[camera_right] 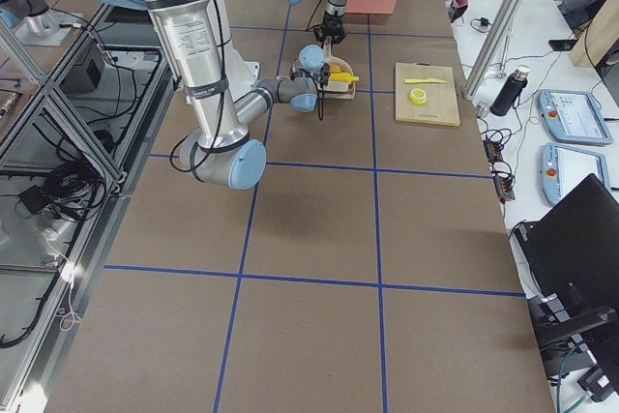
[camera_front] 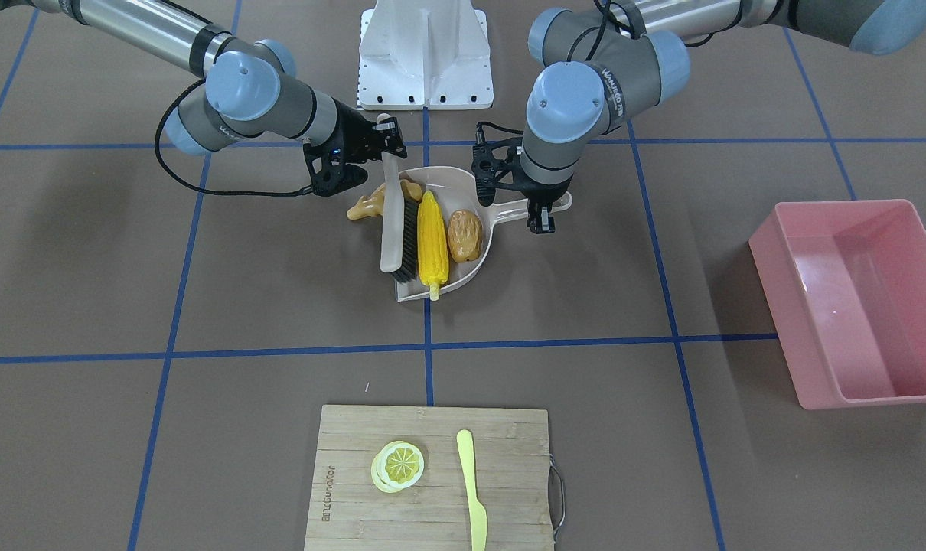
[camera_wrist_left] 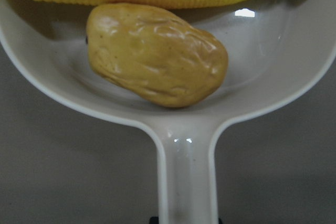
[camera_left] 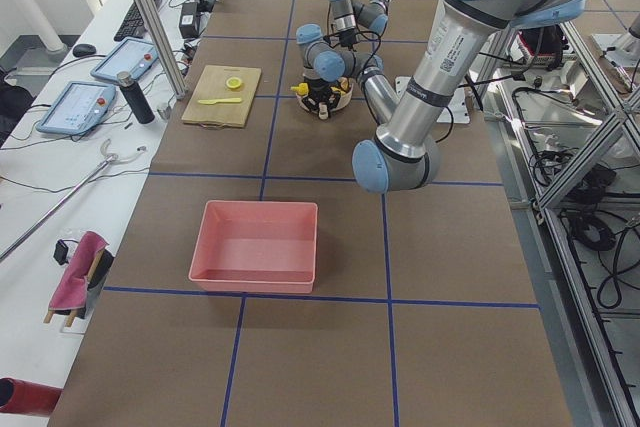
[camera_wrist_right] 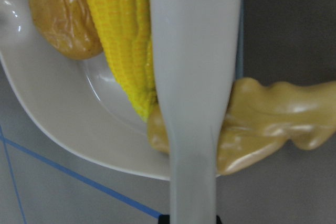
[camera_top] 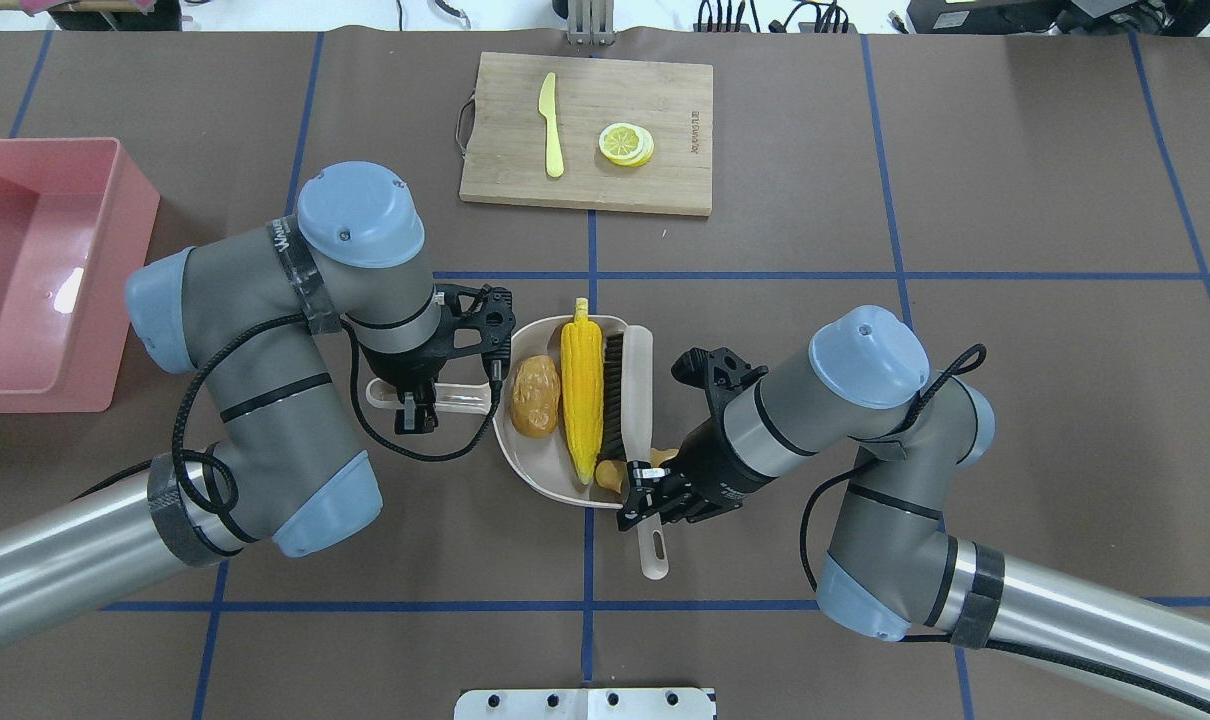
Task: Sweep and dump trash into bin
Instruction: 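Sweep the potato, corn and ginger into the dustpan with the right gripper's brush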
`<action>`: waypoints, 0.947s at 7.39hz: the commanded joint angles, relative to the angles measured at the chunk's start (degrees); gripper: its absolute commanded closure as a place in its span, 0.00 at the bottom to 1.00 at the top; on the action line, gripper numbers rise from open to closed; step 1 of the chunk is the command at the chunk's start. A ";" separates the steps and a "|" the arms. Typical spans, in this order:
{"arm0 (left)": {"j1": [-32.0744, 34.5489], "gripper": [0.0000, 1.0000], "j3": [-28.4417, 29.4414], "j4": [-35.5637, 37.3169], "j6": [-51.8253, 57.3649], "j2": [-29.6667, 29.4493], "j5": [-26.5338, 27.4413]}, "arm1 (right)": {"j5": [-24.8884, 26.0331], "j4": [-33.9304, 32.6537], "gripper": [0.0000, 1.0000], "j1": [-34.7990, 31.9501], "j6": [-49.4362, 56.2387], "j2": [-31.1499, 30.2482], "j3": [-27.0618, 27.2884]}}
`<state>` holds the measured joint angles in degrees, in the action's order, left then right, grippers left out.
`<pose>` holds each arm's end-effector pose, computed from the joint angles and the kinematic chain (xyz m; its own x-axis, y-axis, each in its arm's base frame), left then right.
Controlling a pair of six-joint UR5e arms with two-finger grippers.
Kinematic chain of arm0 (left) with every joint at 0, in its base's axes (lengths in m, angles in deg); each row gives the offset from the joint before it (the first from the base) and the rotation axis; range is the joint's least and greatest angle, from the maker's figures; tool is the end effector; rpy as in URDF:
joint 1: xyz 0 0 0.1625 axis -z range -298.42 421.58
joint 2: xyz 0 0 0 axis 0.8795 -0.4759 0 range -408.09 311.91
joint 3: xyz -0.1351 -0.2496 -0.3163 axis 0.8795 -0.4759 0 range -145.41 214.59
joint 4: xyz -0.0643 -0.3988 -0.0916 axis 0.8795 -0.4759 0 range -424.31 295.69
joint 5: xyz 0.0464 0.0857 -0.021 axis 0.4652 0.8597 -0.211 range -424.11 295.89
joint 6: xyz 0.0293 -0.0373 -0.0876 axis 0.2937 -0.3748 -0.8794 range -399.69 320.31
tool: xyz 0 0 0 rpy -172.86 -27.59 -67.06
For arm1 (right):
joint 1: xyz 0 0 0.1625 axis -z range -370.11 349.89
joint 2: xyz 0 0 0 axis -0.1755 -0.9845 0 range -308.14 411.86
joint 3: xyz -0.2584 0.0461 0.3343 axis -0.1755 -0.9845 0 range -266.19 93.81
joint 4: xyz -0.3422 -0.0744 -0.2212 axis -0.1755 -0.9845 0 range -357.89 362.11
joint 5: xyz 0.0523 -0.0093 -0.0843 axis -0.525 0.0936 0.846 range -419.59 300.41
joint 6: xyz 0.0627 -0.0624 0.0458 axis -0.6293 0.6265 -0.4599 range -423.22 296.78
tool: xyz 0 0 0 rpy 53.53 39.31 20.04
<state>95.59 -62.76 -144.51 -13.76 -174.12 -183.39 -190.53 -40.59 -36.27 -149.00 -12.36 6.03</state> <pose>0.5050 -0.4426 0.2541 -0.0649 0.9901 -0.1246 -0.7365 0.0367 0.6754 -0.5347 -0.3384 0.2838 0.2098 0.0412 0.9769 0.2521 0.9630 -0.0947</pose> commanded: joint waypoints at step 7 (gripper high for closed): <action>-0.26 1.00 -0.12 -3.56 0.00 1.66 -0.25 | -1.78 -12.76 1.00 -4.96 -5.57 -9.13 17.95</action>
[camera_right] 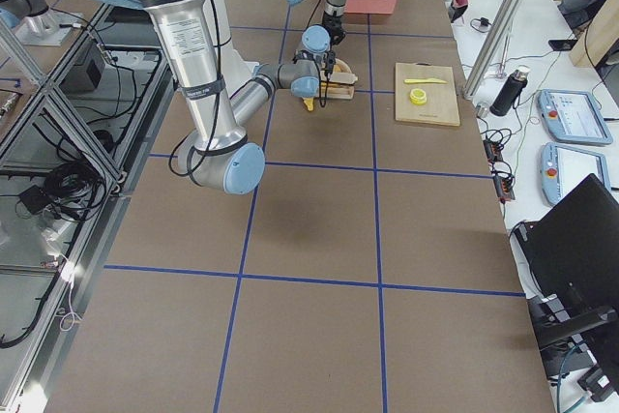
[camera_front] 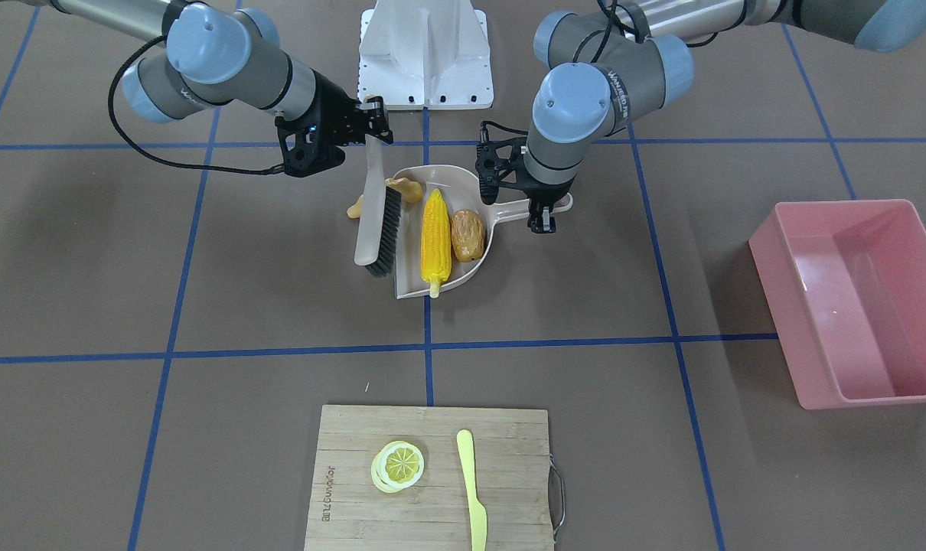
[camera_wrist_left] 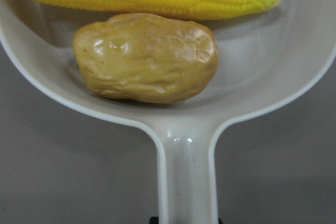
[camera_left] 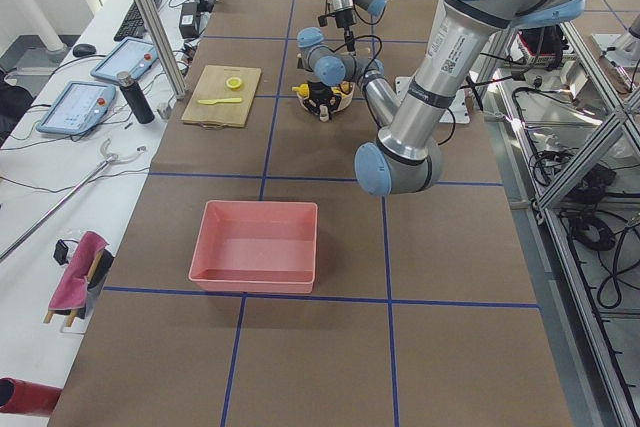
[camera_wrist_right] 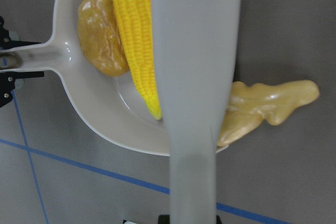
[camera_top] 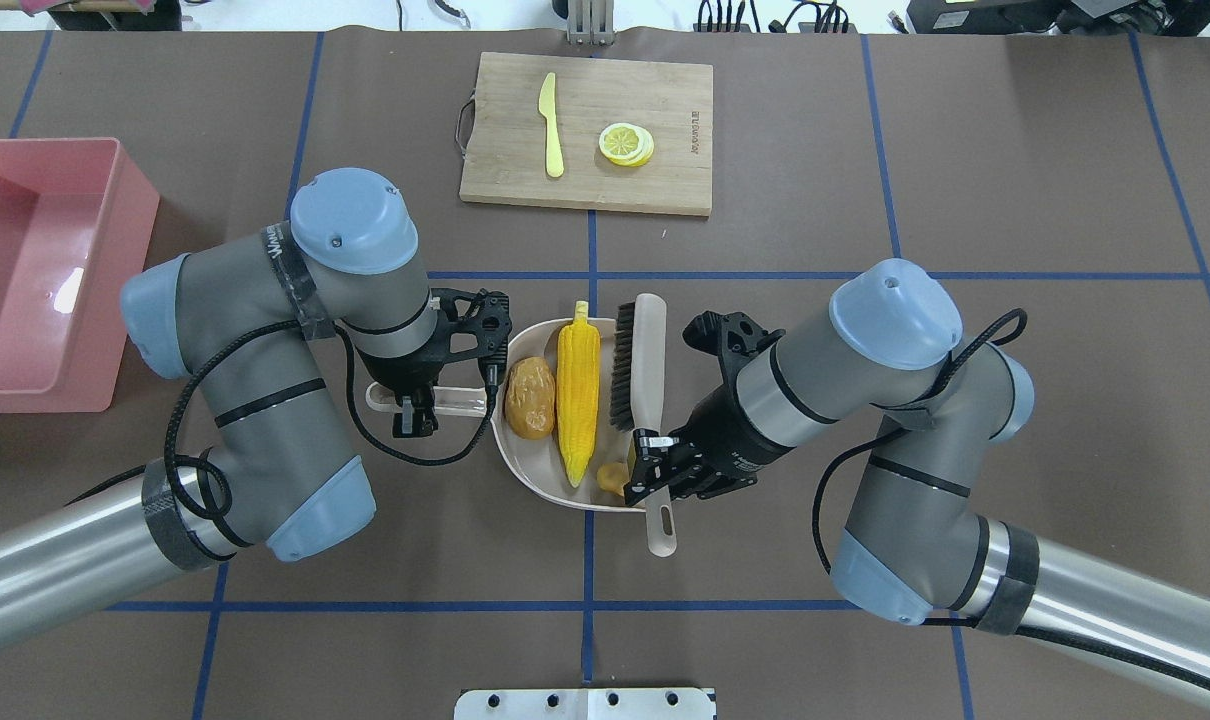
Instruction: Sweep and dump trash into bin
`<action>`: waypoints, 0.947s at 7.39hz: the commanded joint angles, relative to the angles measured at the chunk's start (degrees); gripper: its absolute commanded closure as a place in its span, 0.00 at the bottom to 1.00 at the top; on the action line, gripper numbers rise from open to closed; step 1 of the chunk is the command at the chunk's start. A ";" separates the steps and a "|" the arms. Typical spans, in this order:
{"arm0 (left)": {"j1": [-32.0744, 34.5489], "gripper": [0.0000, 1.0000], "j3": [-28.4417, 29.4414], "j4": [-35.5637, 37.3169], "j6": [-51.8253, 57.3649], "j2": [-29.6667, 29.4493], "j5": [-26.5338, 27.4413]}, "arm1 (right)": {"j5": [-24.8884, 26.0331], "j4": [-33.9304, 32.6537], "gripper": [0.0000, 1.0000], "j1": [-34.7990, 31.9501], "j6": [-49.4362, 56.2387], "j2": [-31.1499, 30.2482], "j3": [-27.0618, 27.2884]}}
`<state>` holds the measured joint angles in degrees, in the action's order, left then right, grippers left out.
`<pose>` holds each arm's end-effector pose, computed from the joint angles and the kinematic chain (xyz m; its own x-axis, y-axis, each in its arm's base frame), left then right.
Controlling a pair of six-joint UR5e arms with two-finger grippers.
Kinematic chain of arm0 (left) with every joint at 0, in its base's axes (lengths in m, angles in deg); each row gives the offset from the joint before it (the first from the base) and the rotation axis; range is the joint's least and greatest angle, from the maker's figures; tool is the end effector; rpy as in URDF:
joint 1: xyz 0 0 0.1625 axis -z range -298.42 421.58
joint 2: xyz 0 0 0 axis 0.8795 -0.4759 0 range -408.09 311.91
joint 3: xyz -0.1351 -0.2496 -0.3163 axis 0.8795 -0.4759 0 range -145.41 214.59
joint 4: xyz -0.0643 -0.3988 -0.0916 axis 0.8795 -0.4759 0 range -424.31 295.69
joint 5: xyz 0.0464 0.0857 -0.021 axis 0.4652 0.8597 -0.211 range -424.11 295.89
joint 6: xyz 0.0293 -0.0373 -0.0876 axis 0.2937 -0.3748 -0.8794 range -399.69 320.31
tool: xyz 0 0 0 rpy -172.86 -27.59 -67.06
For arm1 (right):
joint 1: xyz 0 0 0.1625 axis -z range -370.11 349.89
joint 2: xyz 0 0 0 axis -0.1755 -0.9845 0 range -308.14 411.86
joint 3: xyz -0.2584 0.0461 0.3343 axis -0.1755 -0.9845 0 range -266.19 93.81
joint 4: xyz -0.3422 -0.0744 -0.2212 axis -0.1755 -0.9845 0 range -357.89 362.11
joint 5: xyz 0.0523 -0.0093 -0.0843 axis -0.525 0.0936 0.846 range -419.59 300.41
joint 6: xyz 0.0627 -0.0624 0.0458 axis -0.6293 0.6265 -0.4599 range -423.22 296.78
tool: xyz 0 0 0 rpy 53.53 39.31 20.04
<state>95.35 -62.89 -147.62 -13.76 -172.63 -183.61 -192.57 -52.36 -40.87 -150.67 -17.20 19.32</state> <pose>0.5051 -0.4389 0.2632 -0.0744 0.9913 -0.1084 -0.7181 0.0222 0.6956 -0.4542 -0.3464 0.2542 0.2574 0.1154 0.9594 0.1947 0.9663 -0.1685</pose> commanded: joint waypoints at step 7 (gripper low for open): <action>-0.37 1.00 0.27 -5.29 -0.61 2.28 0.06 | 8.51 -0.64 1.00 11.75 -31.45 -6.18 6.90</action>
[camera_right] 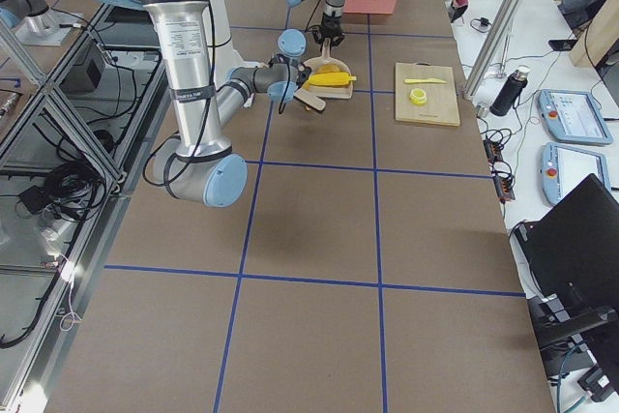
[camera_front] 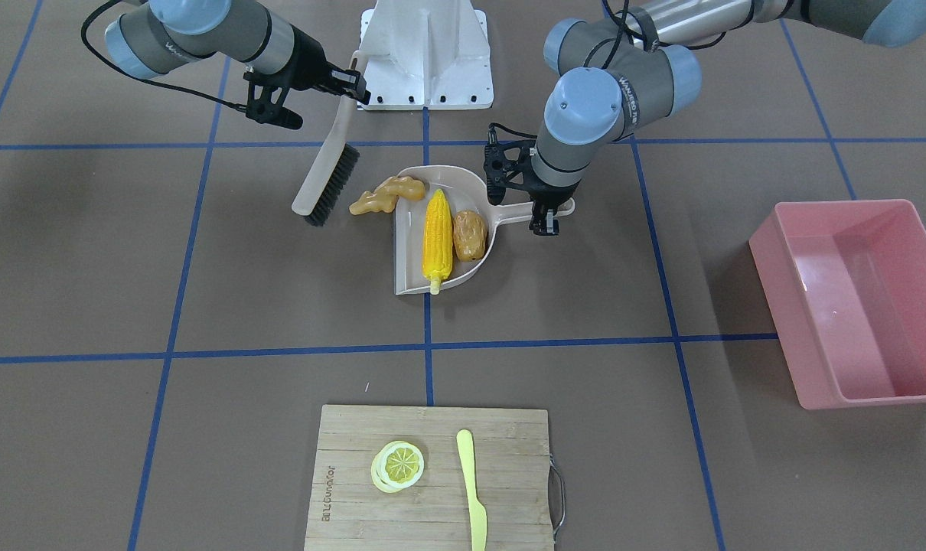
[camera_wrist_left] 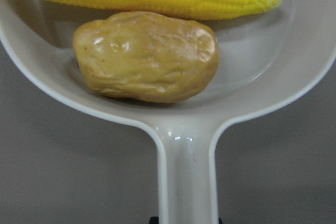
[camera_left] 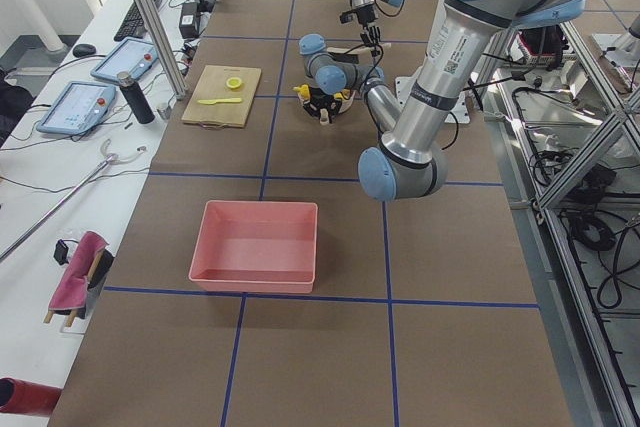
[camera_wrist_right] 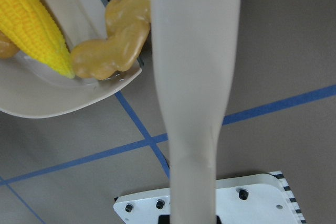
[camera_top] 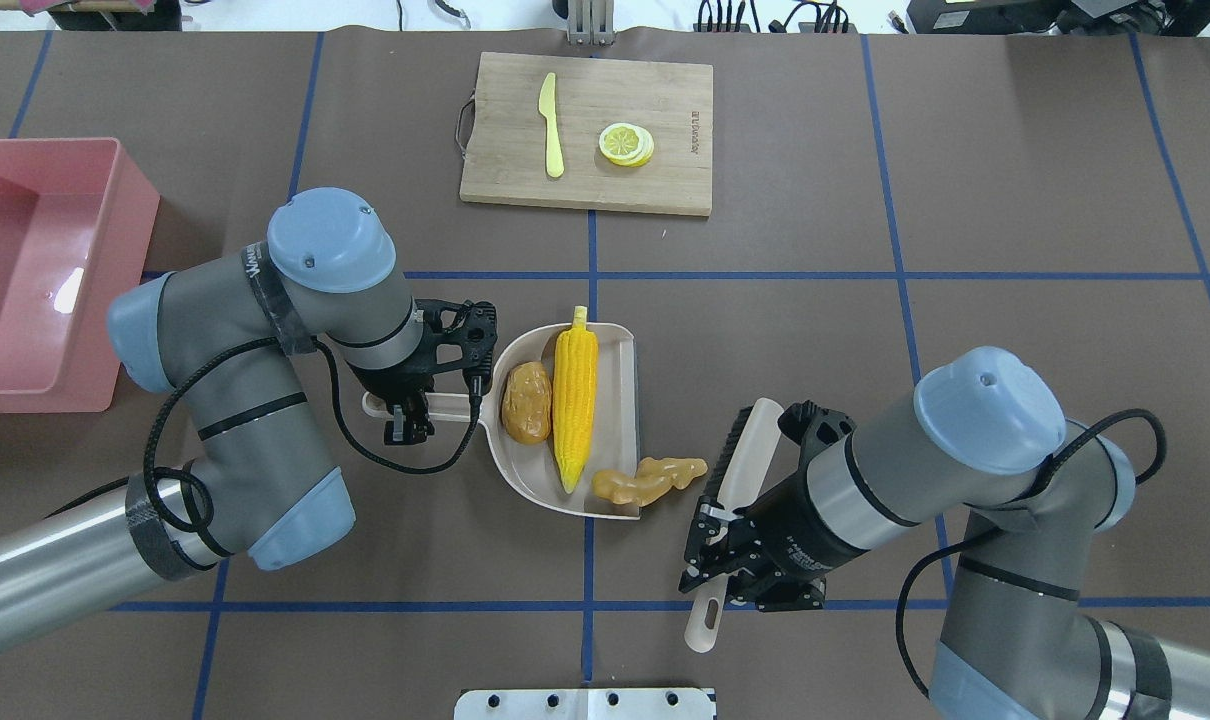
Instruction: Sweep and dump trash into bin
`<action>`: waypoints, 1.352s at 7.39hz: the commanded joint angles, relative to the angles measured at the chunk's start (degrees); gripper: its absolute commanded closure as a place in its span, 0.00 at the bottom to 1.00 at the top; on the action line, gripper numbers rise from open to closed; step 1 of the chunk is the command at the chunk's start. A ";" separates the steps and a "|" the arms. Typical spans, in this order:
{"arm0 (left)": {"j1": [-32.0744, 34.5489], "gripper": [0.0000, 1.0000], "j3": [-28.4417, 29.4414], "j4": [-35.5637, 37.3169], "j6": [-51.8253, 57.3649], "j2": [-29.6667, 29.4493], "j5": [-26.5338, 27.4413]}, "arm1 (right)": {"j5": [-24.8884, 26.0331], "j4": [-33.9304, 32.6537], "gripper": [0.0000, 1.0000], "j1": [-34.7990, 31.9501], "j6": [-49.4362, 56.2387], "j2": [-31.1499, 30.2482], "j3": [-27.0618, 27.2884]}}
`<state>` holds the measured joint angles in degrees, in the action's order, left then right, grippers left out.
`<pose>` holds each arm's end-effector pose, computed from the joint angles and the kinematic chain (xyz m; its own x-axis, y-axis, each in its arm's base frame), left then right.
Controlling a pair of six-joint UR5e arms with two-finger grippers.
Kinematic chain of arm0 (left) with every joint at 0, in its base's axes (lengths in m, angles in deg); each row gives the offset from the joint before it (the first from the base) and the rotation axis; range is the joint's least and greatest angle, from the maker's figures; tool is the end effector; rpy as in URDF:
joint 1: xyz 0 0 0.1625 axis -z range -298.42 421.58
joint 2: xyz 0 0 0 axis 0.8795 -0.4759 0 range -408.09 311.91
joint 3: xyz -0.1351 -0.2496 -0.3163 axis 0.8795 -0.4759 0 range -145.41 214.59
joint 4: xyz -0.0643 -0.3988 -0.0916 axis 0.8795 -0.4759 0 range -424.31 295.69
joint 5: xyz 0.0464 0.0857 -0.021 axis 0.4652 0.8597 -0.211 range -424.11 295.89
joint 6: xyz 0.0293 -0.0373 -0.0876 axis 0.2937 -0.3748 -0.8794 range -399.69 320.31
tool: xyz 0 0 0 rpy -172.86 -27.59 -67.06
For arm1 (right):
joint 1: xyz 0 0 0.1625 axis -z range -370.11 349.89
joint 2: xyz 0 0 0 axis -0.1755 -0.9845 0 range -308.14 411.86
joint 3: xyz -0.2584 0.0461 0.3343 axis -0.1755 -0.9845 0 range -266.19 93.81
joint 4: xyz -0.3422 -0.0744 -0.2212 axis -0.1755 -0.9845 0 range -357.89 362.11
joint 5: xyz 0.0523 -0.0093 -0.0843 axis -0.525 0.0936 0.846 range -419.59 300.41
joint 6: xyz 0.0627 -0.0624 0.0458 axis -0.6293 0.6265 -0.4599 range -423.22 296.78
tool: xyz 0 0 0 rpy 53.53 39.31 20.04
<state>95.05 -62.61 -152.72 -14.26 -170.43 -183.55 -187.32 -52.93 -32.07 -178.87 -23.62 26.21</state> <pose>0.5056 -0.4352 0.2791 -0.0765 0.9934 -0.0860 -0.6922 0.0092 0.7217 -0.4607 -0.2637 0.2681 0.3655 0.5165 0.7743 0.0949 0.8069 -0.5831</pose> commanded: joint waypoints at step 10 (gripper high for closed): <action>-0.42 1.00 0.16 0.08 -0.03 0.00 0.09 | 8.03 -0.68 1.00 6.41 -6.17 7.97 -6.40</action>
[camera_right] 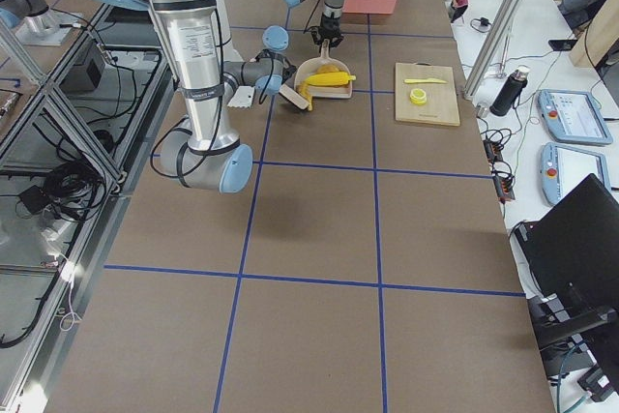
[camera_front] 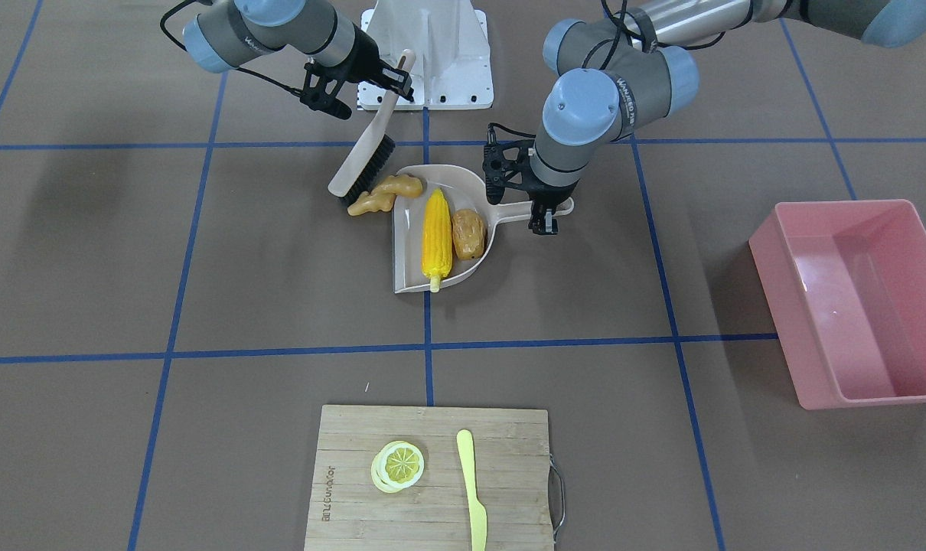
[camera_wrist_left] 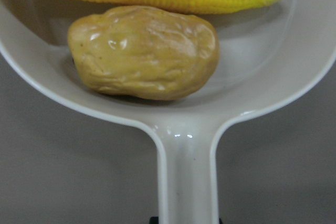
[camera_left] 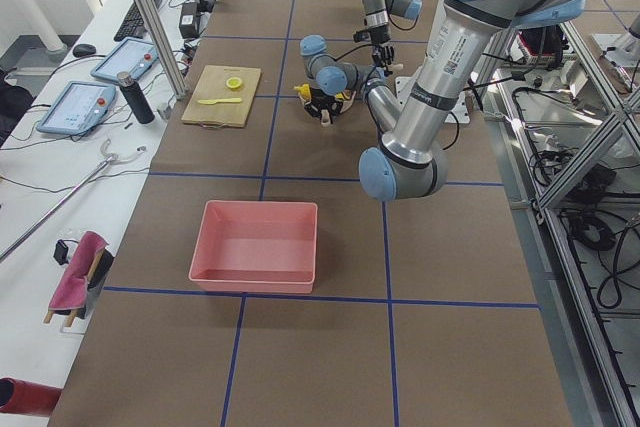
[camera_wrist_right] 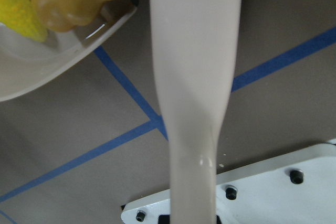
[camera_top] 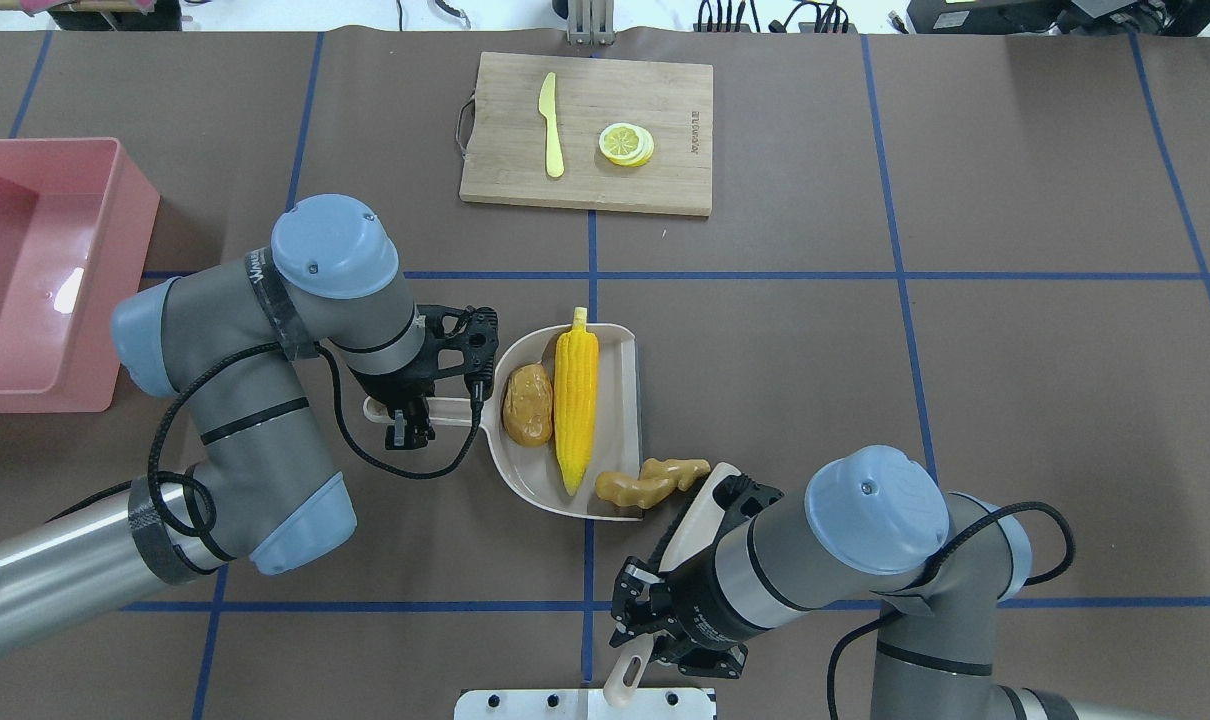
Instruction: Sweep and dump trash into bin
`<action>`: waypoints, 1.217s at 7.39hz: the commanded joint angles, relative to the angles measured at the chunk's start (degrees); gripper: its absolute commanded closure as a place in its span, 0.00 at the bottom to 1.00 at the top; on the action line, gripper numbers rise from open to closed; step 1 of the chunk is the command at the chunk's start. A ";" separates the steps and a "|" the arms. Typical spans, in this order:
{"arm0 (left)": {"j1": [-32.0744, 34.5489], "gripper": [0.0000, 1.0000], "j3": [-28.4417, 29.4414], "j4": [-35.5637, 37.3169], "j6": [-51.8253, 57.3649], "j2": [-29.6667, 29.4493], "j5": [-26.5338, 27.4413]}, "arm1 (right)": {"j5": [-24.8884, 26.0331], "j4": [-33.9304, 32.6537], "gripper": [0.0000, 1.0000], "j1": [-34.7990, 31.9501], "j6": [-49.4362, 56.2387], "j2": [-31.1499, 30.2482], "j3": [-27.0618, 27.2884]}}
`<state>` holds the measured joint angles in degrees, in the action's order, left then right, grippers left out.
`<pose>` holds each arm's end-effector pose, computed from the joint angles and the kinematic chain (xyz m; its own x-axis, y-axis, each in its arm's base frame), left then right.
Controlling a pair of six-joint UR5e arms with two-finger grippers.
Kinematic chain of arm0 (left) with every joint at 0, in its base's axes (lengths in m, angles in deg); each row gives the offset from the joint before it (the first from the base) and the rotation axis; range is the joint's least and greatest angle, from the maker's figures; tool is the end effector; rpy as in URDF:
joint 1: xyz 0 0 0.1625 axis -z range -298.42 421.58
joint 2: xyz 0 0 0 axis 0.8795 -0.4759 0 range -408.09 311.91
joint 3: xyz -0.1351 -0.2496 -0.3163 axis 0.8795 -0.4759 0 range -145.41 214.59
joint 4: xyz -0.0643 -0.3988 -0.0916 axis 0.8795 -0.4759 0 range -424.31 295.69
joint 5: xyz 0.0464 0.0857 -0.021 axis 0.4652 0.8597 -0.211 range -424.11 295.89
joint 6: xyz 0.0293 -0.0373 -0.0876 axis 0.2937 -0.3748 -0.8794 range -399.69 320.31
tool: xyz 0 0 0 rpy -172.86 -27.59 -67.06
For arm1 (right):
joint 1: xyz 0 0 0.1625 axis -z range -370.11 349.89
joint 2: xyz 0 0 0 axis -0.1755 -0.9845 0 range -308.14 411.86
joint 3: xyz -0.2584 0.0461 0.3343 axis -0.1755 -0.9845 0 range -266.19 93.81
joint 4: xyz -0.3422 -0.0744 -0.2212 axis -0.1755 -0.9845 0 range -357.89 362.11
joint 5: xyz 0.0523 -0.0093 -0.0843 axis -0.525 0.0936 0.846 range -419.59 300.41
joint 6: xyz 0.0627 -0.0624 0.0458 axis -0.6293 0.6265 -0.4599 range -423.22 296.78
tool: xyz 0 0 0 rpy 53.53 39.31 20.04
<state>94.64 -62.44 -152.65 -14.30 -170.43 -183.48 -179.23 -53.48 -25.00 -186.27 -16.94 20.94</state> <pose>0.5093 -0.4321 0.2806 -0.0820 0.9927 -0.0883 -0.6952 0.0065 0.7188 -0.5327 -0.2286 0.2460 0.3675 0.5882 0.7204 0.0391 0.7641 -0.6439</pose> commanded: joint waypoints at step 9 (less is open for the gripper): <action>0.07 1.00 -0.18 0.09 0.36 -0.01 0.01 | -0.06 -0.23 1.00 -2.25 8.18 7.71 -5.62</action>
<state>94.67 -62.56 -152.55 -13.95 -170.45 -183.39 -179.23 -53.77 -27.24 -178.38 -9.96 15.85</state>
